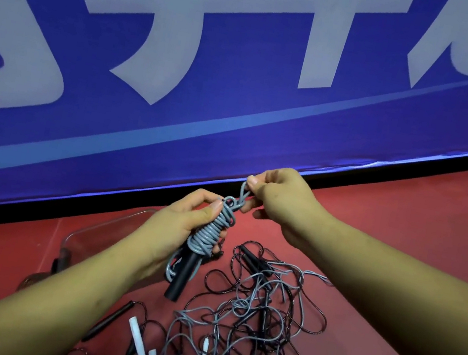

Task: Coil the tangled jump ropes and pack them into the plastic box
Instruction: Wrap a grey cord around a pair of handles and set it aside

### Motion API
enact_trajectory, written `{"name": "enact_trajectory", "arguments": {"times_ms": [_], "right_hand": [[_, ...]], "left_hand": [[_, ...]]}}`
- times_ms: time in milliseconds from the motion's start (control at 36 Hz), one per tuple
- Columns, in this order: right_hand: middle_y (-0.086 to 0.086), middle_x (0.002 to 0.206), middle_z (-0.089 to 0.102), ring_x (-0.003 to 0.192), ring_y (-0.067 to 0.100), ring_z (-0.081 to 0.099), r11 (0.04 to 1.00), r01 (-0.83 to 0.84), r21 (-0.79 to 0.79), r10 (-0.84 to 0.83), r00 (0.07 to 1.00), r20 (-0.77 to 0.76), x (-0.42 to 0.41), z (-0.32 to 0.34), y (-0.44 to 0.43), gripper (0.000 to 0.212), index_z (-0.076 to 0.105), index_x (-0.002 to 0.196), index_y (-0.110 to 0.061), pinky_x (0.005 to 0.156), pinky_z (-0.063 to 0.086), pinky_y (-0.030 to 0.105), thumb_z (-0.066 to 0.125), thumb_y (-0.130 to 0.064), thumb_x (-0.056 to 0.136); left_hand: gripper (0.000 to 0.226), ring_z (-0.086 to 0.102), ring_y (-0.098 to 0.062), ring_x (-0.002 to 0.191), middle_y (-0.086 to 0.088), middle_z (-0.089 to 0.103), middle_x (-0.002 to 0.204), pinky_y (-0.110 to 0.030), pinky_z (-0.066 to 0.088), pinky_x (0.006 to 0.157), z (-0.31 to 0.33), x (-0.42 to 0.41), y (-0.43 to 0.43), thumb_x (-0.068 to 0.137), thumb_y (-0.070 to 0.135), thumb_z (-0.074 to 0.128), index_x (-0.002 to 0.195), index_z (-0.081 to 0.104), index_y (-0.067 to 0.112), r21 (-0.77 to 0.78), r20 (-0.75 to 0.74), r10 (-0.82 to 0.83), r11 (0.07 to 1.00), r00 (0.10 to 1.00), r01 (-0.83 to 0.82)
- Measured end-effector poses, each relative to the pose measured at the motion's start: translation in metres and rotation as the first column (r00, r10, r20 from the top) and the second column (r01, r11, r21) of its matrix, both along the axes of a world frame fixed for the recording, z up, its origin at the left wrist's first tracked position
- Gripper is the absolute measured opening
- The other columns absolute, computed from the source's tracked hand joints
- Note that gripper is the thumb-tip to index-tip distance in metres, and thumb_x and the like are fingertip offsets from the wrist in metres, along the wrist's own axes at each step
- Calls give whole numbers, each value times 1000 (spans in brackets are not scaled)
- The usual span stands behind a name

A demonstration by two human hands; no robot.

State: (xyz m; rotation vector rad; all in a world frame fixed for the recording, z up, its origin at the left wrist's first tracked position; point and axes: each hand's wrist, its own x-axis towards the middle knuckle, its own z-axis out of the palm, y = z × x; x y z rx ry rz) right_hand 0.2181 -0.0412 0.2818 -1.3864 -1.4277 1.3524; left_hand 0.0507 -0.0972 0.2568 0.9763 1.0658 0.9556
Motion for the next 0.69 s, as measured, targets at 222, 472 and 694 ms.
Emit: {"name": "enact_trajectory", "arguments": {"times_ms": [222, 472, 694], "right_hand": [[18, 87, 58, 52, 24, 66, 956, 4, -292, -74, 970, -230, -7, -19, 0, 22, 47, 101, -5, 51, 59, 40, 35, -23, 107], [29, 97, 54, 54, 36, 65, 889, 278, -364, -346, 928, -136, -8, -59, 61, 16, 41, 88, -6, 49, 56, 43, 35, -5, 102], [30, 80, 60, 54, 33, 63, 845, 271, -461, -370, 919, -137, -38, -150, 94, 14, 49, 93, 3, 46, 58, 37, 36, 4, 96]], "left_hand": [[66, 68, -29, 87, -24, 70, 107, -38, 54, 84, -9, -23, 10, 65, 5, 85, 124, 59, 19, -122, -66, -14, 993, 998, 6], [43, 72, -30, 74, -29, 68, 111, -32, 60, 62, -42, -41, 20, 85, 5, 65, 127, 56, 1, -398, 125, -118, 903, 985, 159], [21, 57, -14, 52, -20, 71, 86, -20, 48, 46, -137, -58, 61, 98, -4, 51, 118, 52, -2, -411, -138, 204, 878, 969, -243]]}}
